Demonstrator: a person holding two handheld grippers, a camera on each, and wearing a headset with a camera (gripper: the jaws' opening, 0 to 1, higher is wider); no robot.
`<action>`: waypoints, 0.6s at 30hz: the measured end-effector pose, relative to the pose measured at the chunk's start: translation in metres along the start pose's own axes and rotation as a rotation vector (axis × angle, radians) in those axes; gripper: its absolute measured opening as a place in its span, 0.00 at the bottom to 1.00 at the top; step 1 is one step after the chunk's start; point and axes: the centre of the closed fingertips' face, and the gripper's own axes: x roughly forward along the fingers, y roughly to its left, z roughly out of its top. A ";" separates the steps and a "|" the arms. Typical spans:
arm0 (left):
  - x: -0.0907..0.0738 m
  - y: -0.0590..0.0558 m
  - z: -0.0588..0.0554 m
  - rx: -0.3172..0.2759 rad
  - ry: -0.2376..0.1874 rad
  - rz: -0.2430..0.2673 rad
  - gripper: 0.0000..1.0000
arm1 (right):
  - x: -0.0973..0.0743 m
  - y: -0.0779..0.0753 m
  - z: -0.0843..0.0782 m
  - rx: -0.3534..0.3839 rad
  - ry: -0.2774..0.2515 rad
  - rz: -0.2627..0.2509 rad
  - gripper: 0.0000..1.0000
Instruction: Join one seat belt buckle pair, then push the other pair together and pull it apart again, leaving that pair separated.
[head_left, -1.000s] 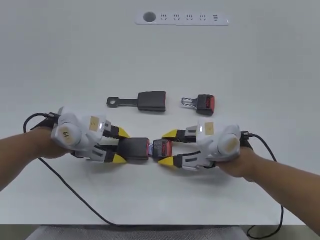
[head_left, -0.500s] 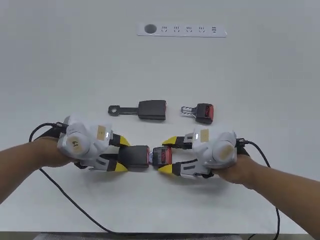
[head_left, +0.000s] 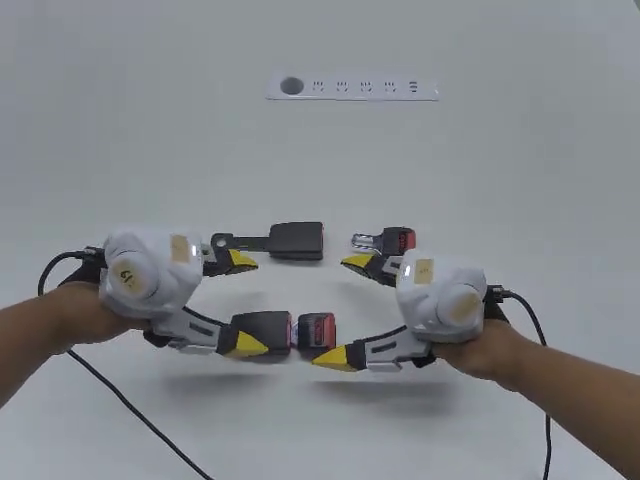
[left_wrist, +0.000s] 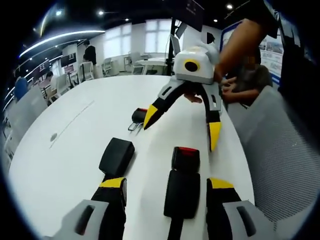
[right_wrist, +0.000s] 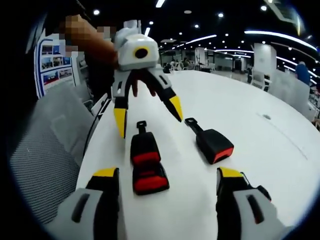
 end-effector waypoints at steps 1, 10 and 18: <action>0.000 0.003 0.004 0.004 -0.006 0.005 0.69 | -0.003 -0.004 0.001 -0.004 -0.003 -0.010 0.80; -0.002 0.031 0.018 0.023 -0.024 0.055 0.75 | -0.035 -0.041 -0.004 0.001 0.021 -0.071 0.80; 0.002 0.048 0.027 0.045 -0.020 0.053 0.75 | -0.064 -0.080 -0.013 0.037 0.040 -0.145 0.82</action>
